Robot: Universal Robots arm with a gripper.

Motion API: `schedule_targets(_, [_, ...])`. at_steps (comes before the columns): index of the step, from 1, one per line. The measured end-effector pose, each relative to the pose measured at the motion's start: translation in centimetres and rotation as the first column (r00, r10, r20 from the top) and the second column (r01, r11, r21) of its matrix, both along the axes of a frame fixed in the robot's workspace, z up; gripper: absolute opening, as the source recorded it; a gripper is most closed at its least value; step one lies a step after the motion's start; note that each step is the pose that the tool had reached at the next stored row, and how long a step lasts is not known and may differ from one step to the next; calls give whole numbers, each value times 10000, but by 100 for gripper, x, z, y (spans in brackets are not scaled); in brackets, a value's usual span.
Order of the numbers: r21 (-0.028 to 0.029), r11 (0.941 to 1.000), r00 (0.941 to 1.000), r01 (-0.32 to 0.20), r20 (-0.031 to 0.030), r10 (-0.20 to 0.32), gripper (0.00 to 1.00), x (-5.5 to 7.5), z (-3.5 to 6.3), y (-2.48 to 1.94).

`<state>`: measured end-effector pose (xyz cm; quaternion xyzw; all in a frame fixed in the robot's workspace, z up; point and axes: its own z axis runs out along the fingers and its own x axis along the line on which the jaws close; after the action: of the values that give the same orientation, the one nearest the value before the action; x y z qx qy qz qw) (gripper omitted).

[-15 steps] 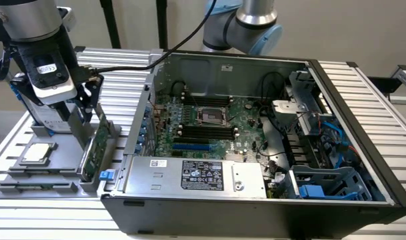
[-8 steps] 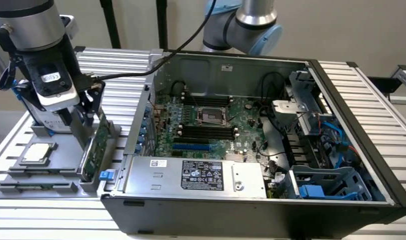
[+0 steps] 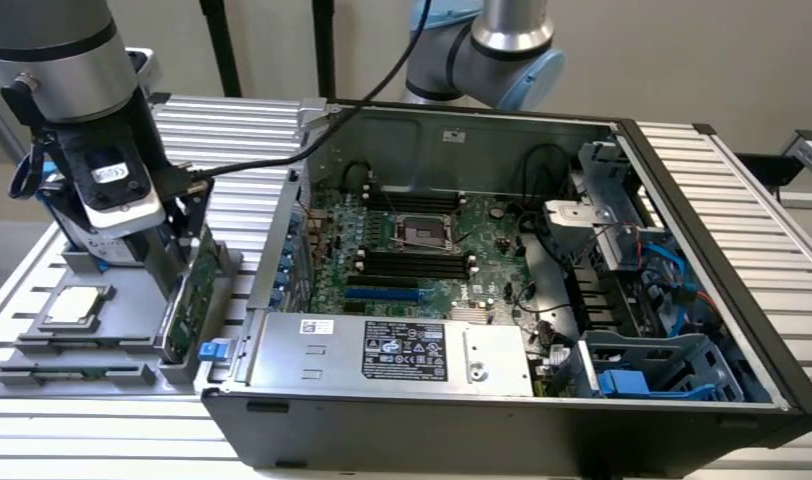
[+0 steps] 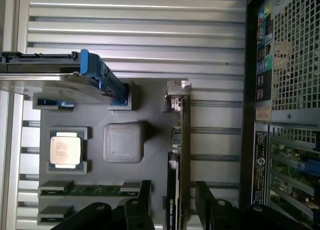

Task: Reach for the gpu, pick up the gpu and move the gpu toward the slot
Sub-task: 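Pick up the gpu and move the gpu toward the slot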

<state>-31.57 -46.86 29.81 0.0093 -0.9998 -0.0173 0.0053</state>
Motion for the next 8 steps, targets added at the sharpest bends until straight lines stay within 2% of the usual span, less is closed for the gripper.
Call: schedule_targets(8, [-4, 10000, 10000, -2, 17, 2, 48, -10, -144, -23])
